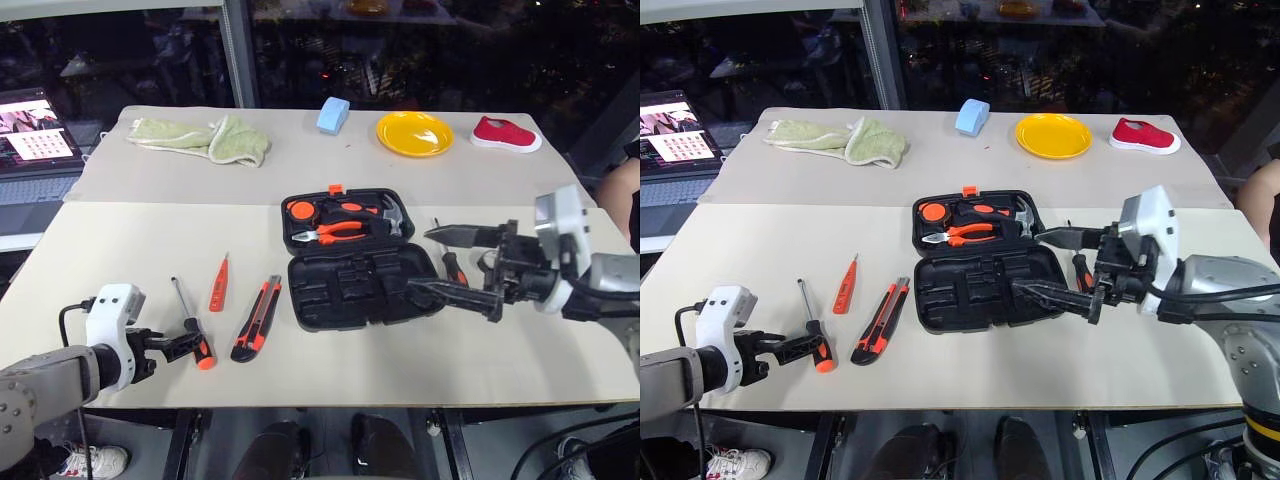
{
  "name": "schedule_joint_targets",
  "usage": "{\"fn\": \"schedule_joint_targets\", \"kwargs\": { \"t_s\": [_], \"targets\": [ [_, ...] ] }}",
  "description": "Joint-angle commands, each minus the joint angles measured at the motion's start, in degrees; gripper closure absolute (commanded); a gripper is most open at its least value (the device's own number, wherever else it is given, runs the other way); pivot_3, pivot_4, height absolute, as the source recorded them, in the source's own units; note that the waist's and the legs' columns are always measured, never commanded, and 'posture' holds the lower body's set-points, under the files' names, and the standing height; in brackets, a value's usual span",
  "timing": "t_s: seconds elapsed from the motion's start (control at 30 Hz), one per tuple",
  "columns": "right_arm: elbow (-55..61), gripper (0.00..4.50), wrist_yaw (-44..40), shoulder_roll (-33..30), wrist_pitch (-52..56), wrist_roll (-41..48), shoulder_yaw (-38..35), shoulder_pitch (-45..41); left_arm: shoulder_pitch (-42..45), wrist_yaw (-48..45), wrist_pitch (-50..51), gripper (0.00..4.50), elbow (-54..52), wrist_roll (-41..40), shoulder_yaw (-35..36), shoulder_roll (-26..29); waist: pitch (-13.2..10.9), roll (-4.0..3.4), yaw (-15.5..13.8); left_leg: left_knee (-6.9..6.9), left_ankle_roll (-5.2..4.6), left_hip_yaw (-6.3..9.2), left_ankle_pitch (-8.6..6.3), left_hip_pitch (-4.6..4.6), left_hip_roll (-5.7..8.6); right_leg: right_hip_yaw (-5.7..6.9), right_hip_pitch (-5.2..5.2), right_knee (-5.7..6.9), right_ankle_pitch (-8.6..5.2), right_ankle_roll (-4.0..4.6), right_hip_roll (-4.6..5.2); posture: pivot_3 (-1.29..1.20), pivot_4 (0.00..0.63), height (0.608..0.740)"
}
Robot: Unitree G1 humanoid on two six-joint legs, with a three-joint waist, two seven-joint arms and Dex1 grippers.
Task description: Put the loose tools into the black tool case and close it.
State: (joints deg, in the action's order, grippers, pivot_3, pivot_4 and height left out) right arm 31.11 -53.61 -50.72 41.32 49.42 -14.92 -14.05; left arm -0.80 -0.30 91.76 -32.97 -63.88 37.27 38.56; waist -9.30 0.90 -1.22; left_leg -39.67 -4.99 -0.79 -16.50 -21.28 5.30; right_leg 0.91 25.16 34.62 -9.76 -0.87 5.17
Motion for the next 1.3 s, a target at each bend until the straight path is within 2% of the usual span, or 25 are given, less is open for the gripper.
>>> {"fn": "schedule_joint_targets", "kwargs": {
  "t_s": [0.03, 0.2, 0.33, 0.4, 0.5, 0.53, 0.67, 0.77, 0.9, 0.93, 1.03, 1.2, 1.3],
  "targets": [
    [2.1, 0.01, -0.7, 1.1, -2.8, -0.3, 0.5, 1.0, -0.2, 9.9, 0.7, 0.0, 1.2, -9.3, -1.4, -1.0, 0.0, 0.0, 0.0, 0.0, 0.02, 0.0, 0.01, 0.01, 0.0, -0.02, 0.0, 0.06, -0.01, 0.01, 0.0, 0.0, 0.15, 0.732],
    [3.1, 0.01, -0.7, 3.1, -5.0, -1.7, 1.7, 3.4, 0.0, 24.4, -1.3, 0.0, 5.0, -21.2, -4.0, -0.5, 0.0, 0.0, -0.3, -0.04, 0.09, -0.01, 0.05, 0.13, 0.01, -0.05, -0.01, 0.28, -0.03, 0.03, 0.0, 0.0, 0.15, 0.732],
    [3.6, 0.01, -0.4, 3.7, -5.9, -1.7, 1.6, 4.4, -6.5, 38.3, -15.8, 0.0, 7.3, -41.7, -13.1, 10.3, 0.0, -0.04, -0.3, -0.01, 0.11, -0.01, 0.06, 0.2, 0.02, -0.14, 0.03, 0.34, -0.04, 0.05, 0.0, 0.0, 0.15, 0.732],
    [3.7, 0.01, 0.1, 4.3, -5.9, -1.0, 1.3, 4.5, -8.5, 41.8, -21.2, 0.0, 7.3, -47.1, -16.7, 14.8, 0.0, -0.08, -0.2, 0.03, 0.11, -0.04, 0.05, 0.22, 0.03, -0.18, 0.06, 0.32, -0.04, 0.06, 0.01, 0.0, 0.15, 0.732],
    [4.0, 0.01, 0.4, 4.6, -6.0, -0.7, 1.2, 4.6, -10.3, 42.4, -26.9, 0.0, 6.6, -49.1, -21.0, 17.6, 0.1, -0.19, -0.2, 0.05, 0.12, -0.05, 0.05, 0.23, 0.04, -0.16, 0.06, 0.32, -0.06, 0.11, 0.02, 0.0, 0.15, 0.732],
    [4.3, 0.01, 0.3, 4.6, -6.2, -0.9, 1.3, 4.7, -10.6, 42.4, -28.4, 0.0, 6.3, -49.1, -22.5, 17.9, 0.2, -0.3, -0.3, 0.06, 0.12, -0.06, 0.05, 0.23, 0.04, -0.16, 0.05, 0.31, -0.07, 0.11, 0.02, 0.0, 0.15, 0.732],
    [5.8, 0.0, 0.1, 4.5, -6.5, -0.6, 1.6, 5.2, -10.9, 41.8, -31.6, 1.09, 6.7, -49.1, -26.3, 19.6, 0.4, -0.69, -0.6, 0.07, 0.12, -0.08, 0.05, 0.23, 0.06, -0.15, -0.02, 0.28, -0.08, 0.11, 0.04, 0.0, 0.15, 0.732],
    [6.4, 0.0, 0.7, 4.7, -6.2, 0.2, 1.4, 4.8, -11.3, 41.8, -32.6, 2.25, 8.9, -49.1, -27.0, 21.1, 0.4, -0.79, -0.9, 0.07, 0.13, -0.09, 0.05, 0.25, 0.06, -0.14, -0.02, 0.28, -0.09, 0.1, 0.04, 0.0, 0.15, 0.732],
    [6.7, 0.0, 1.5, 4.8, -5.8, 1.1, 1.2, 4.3, -11.3, 40.8, -33.3, 3.54, 11.2, -49.1, -27.9, 22.2, 0.5, -0.82, -1.0, 0.17, 0.16, -0.1, 0.07, 0.51, 0.06, -0.15, -0.11, 0.26, -0.16, 0.04, 0.06, 0.0, 0.15, 0.732],
    [6.7, 0.0, 1.5, 4.8, -5.9, 1.1, 1.2, 4.4, -11.3, 40.6, -33.5, 3.62, 11.8, -49.1, -27.9, 22.6, 0.5, -0.84, -1.0, 0.23, 0.18, -0.12, 0.08, 0.57, 0.06, -0.16, -0.14, 0.25, -0.34, -0.25, 0.07, 0.0, 0.15, 0.732],
    [6.6, 0.0, 1.5, 4.5, -6.0, 0.9, 1.1, 4.7, -11.6, 39.6, -33.4, 3.62, 14.7, -48.8, -26.3, 24.6, 0.5, -0.84, -1.0, 0.43, 0.22, -0.17, 0.11, 0.81, 0.06, -0.2, -0.27, 0.24, -0.41, -0.27, 0.1, 0.0, 0.15, 0.732],
    [5.9, 0.0, 1.3, 4.1, -5.8, 0.7, 0.3, 5.6, -9.9, 31.1, -29.9, 3.62, 23.1, -38.1, -22.3, 30.6, 0.4, -0.77, -0.2, 0.85, 0.45, -0.22, 0.24, 1.07, -0.11, -0.15, -0.5, 0.28, -0.6, -0.04, 0.01, 0.0, 0.15, 0.732],
    [5.3, 0.0, 0.9, 3.3, -5.6, 0.6, -1.1, 6.8, -2.3, 9.2, -35.9, 3.62, 23.8, -15.8, -27.3, 38.1, 0.3, -0.57, 0.2, 1.05, 0.8, -0.23, 0.45, 1.07, -0.16, -0.08, -0.35, 0.41, -0.79, 0.25, -0.01, 0.0, 0.15, 0.732]
  ]
}}
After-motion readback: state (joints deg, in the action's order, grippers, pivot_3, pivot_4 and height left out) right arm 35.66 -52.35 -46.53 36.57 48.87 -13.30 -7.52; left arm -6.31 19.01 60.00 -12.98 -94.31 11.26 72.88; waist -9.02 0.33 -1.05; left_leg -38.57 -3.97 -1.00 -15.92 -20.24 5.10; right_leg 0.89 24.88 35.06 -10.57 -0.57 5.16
